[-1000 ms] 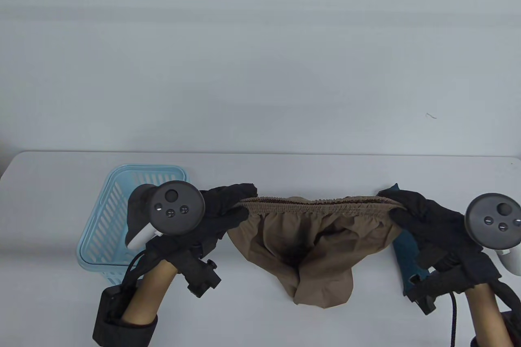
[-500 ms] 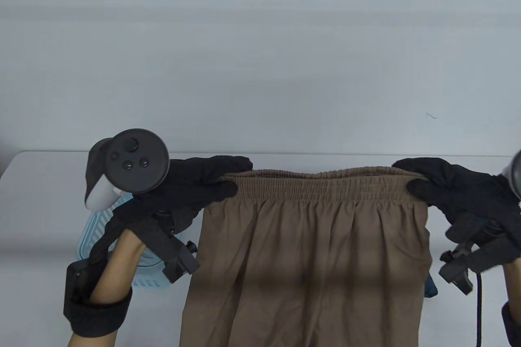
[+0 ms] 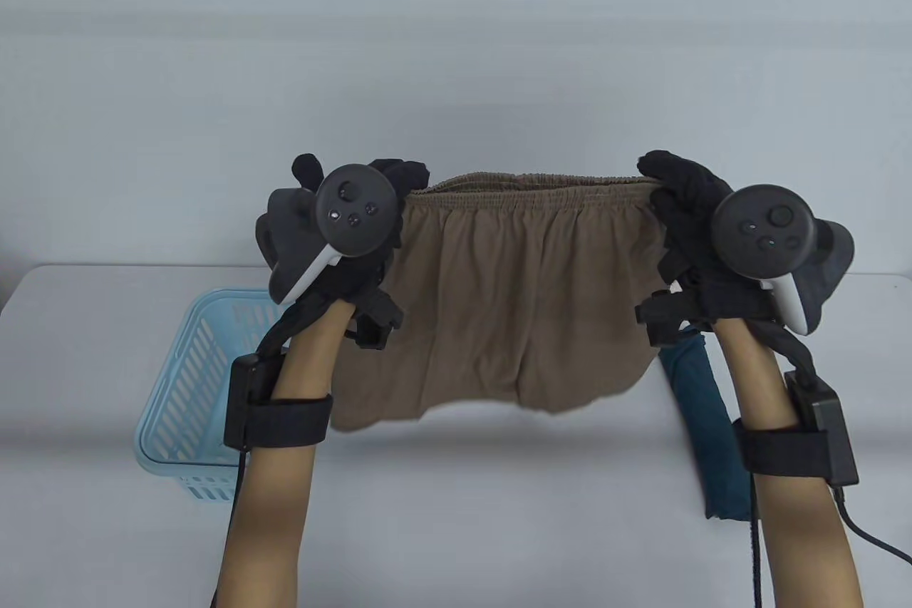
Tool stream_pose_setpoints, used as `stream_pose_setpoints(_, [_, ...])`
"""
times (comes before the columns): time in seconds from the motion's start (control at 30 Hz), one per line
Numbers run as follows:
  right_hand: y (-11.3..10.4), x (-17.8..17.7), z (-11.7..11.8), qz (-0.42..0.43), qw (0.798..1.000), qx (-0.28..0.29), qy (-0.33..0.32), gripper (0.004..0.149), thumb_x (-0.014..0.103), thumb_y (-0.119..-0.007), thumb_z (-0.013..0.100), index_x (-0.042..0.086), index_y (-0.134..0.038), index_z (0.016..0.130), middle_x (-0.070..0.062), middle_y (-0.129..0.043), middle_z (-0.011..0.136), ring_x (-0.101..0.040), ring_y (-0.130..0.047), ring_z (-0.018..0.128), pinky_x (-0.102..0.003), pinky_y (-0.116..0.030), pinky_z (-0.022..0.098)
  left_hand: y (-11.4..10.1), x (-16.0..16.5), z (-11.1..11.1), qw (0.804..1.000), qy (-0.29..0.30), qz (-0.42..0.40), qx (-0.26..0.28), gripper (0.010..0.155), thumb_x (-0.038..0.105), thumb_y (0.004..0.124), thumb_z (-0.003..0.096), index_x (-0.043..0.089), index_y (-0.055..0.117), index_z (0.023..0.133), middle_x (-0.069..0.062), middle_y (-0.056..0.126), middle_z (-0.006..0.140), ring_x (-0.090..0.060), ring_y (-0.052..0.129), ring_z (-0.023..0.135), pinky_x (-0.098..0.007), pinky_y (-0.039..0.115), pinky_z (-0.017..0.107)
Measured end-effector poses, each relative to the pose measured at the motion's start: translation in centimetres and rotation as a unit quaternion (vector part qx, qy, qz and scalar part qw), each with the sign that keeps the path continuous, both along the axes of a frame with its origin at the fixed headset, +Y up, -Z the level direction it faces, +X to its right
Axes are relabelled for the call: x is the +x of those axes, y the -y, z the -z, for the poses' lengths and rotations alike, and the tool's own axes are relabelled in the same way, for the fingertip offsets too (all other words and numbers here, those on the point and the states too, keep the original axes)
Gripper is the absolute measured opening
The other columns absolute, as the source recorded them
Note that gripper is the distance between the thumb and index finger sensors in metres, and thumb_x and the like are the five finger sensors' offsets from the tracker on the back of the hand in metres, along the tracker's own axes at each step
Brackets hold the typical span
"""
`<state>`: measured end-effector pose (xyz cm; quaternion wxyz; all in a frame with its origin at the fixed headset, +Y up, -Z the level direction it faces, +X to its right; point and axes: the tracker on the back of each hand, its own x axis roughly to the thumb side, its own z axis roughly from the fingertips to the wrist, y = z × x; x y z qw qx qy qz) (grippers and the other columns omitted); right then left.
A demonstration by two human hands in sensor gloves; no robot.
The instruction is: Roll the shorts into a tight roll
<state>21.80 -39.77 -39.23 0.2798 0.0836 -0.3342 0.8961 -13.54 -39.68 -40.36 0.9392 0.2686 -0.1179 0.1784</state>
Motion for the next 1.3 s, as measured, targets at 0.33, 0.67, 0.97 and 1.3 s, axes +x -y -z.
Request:
stream_pose_setpoints(0.33, [13.8,0.5,-1.5,-0.091,0.987,-0.129,-0.040,0.041,0.021,-0.077,0.045,0.029,-0.082,0.085,-0.002,-0.090,0.093,-0.033,-0.084,0.089,-0.055,-0.064,0.067,14.1,2.7,-1.6,0.977,0.031,0.159,-0.138,0.045,0.018,0.073,0.0489,0.030,0.079,0.092,-0.004,0.084,0.102,-0.031,0.086,0.097,-0.067,0.034,0.068])
stream_pose_setpoints(0.67, [30.0,-0.4,-4.0,-0.230,0.930,-0.270,-0.093,0.041,0.021,-0.076,0.045,0.029,-0.082,0.085,-0.002,-0.091,0.092,-0.034,-0.083,0.090,-0.056,-0.063,0.066,30.8,5.7,-4.6,0.908,0.061,0.301,-0.286,0.046,0.018,0.072,0.0489,0.027,0.077,0.093,-0.008,0.084,0.102,-0.034,0.087,0.095,-0.068,0.036,0.067])
stream_pose_setpoints(0.97, [35.3,-0.3,-6.7,-0.283,0.900,-0.311,-0.115,0.043,0.022,-0.075,0.046,0.029,-0.079,0.088,-0.003,-0.089,0.094,-0.034,-0.084,0.088,-0.056,-0.064,0.066,35.4,5.5,-7.4,0.875,0.103,0.331,-0.338,0.049,0.019,0.071,0.0498,0.023,0.070,0.099,-0.013,0.077,0.106,-0.039,0.079,0.099,-0.072,0.036,0.065])
stream_pose_setpoints(1.3, [36.8,-0.5,-7.4,-0.256,0.793,-0.528,-0.162,0.062,0.039,-0.065,0.051,0.018,-0.048,0.106,-0.009,-0.040,0.117,-0.045,-0.039,0.106,-0.066,-0.039,0.072,36.8,4.9,-7.8,0.804,0.161,0.276,-0.502,0.064,0.031,0.062,0.0557,0.006,0.035,0.109,-0.027,0.032,0.115,-0.056,0.039,0.104,-0.073,0.033,0.067])
